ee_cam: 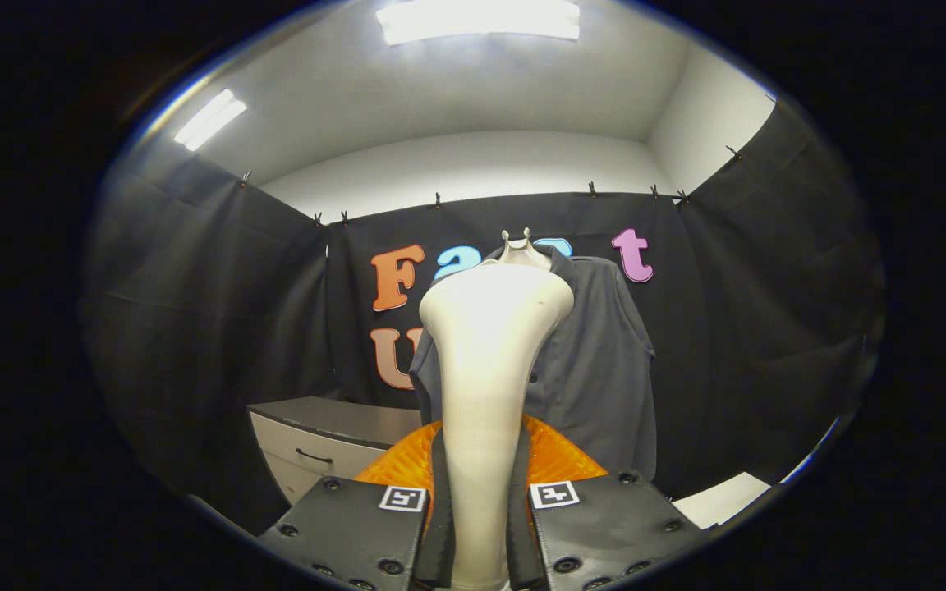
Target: Iron the clothes twice with a garment steamer, once on the left side and once on the right side.
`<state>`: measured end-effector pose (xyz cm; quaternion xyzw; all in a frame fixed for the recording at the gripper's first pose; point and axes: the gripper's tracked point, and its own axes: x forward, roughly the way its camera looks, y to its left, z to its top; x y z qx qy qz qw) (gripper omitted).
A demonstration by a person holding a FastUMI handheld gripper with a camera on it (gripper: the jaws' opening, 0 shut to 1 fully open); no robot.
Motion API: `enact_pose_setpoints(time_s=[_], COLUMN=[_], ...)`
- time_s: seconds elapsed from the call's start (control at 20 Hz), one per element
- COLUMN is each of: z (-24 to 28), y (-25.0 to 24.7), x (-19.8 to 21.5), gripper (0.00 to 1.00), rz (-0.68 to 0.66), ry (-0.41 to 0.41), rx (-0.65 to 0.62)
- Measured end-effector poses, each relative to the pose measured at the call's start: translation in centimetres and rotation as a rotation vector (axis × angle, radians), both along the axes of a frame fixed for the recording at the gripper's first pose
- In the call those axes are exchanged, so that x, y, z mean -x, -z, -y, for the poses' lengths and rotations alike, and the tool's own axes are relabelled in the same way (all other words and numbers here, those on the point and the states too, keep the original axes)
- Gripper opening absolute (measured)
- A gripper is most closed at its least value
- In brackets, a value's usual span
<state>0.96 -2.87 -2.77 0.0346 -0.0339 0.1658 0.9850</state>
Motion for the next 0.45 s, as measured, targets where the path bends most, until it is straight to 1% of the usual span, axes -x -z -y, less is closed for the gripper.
enact_pose_setpoints(time_s=[0.45], z=[0.75], y=[-0.05], x=[0.77], gripper=[0.32], rz=[0.004], ry=[0.009], rx=[-0.018])
